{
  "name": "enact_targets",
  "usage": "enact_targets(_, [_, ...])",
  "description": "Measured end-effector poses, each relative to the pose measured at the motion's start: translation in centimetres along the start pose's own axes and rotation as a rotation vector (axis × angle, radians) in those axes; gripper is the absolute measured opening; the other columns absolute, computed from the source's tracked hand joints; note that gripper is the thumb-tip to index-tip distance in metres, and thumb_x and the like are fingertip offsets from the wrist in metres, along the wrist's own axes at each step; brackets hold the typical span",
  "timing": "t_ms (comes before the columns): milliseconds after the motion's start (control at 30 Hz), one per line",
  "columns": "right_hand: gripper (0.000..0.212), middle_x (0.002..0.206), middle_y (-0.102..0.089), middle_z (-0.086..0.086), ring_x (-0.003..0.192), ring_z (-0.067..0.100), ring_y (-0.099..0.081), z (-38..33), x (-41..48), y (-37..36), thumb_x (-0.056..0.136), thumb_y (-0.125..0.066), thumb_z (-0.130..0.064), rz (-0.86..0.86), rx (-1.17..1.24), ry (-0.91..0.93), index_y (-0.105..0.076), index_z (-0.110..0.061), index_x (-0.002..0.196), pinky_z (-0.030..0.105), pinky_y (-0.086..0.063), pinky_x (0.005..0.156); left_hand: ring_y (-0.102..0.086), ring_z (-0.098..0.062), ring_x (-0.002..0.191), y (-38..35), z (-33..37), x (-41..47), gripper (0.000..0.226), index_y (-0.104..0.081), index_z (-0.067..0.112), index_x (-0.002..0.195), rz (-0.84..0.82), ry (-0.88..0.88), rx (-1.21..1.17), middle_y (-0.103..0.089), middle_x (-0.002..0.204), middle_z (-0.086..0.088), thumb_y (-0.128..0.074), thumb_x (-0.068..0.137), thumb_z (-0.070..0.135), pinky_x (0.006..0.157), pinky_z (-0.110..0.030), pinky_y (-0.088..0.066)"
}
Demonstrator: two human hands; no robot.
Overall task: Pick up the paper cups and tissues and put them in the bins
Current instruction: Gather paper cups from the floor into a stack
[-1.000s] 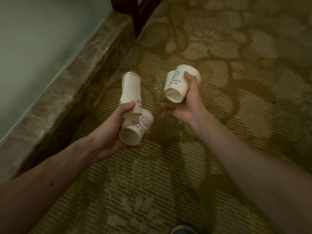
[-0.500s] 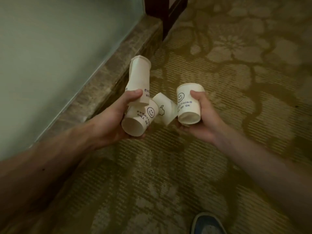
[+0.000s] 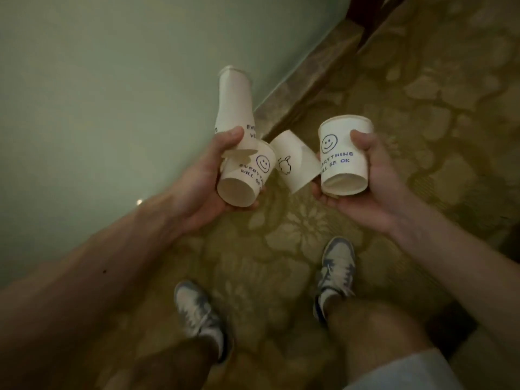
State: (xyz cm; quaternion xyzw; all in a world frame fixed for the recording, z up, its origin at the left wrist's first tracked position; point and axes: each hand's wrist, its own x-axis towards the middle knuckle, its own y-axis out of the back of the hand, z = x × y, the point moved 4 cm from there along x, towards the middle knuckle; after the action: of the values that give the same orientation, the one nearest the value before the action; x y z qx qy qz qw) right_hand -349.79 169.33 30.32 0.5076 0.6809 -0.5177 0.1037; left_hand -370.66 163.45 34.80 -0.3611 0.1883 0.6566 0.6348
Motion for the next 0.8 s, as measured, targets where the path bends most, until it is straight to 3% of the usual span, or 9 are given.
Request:
enact_targets(133, [0.062, 0.087, -0.074, 0.004, 0.081, 0.020, -0.072, 3.5, -6.8, -4.2, 0.069, -0.066, -0.042, -0.086, -0.051, -0.038, -0.057, -0.012, 0.123, 0.034, -0.057, 0.069, -0.059, -0.031, 0.100, 0.8, -2.6, -9.2, 0.054, -0.066, 0.022, 0.117, 0.104, -0.042, -0.082, -0.069, 0.109, -0.009, -0.054, 0.080, 0.060, 0.073, -0.039, -0.056])
enact_targets(267, [0.072, 0.093, -0.074, 0.006, 0.085, 0.022, -0.072, 8.6, -12.1, -5.4, 0.063, -0.072, -0.042, -0.184, -0.157, -0.078, -0.056, -0.011, 0.126, 0.034, -0.057, 0.072, -0.063, -0.030, 0.097, 1.5, -7.6, -16.9, 0.043, -0.076, 0.029, 0.100, 0.208, -0.108, -0.080, -0.072, 0.105, -0.007, -0.053, 0.080, 0.060, 0.074, -0.042, -0.057])
enact_targets(400, [0.063, 0.095, -0.074, 0.007, 0.088, 0.022, -0.072, 14.5, -19.3, -5.4, 0.070, -0.069, -0.040, -0.317, -0.203, -0.105, -0.057, -0.011, 0.125, 0.035, -0.057, 0.074, -0.063, -0.024, 0.091, -0.6, -13.9, -26.2, 0.055, -0.062, 0.023, 0.121, 0.251, -0.194, -0.073, -0.068, 0.108, -0.009, -0.054, 0.081, 0.059, 0.067, -0.035, -0.057])
enact_targets(533, [0.057, 0.102, -0.073, 0.007, 0.096, 0.023, -0.070, 20.0, -29.8, -7.5, 0.073, -0.068, -0.036, -0.510, -0.237, -0.105, -0.058, -0.014, 0.124, 0.035, -0.056, 0.077, -0.066, -0.018, 0.085, -4.7, -19.0, -40.2, 0.056, -0.057, 0.024, 0.123, 0.372, -0.380, -0.039, -0.072, 0.101, -0.002, -0.055, 0.077, 0.057, 0.072, -0.034, -0.054])
enact_targets(600, [0.061, 0.100, -0.074, 0.007, 0.093, 0.022, -0.072, 22.7, -36.0, -9.7, 0.072, -0.067, -0.035, -0.604, -0.243, -0.108, -0.055, -0.013, 0.127, 0.035, -0.058, 0.072, -0.065, -0.020, 0.087, -6.5, -21.5, -47.7, 0.062, -0.054, 0.023, 0.128, 0.453, -0.452, -0.062, -0.071, 0.103, -0.003, -0.056, 0.076, 0.057, 0.074, -0.035, -0.054])
enact_targets(700, [0.071, 0.090, -0.074, 0.005, 0.082, 0.022, -0.073, 27.0, -44.3, -13.2, 0.071, -0.066, -0.035, -0.698, -0.247, -0.142, -0.048, -0.011, 0.136, 0.035, -0.058, 0.068, -0.064, -0.024, 0.096, -7.8, -25.4, -58.4, 0.053, -0.055, 0.028, 0.123, 0.553, -0.556, -0.111, -0.069, 0.111, -0.004, -0.054, 0.078, 0.056, 0.079, -0.039, -0.054])
enact_targets(800, [0.078, 0.092, -0.074, 0.006, 0.088, 0.024, -0.073, 31.8, -49.9, -17.0, 0.070, -0.068, -0.035, -0.796, -0.327, -0.196, -0.045, -0.011, 0.141, 0.037, -0.058, 0.071, -0.065, -0.026, 0.101, -6.9, -29.5, -66.9, 0.057, -0.053, 0.026, 0.129, 0.659, -0.651, -0.178, -0.068, 0.117, -0.007, -0.051, 0.080, 0.056, 0.087, -0.042, -0.054])
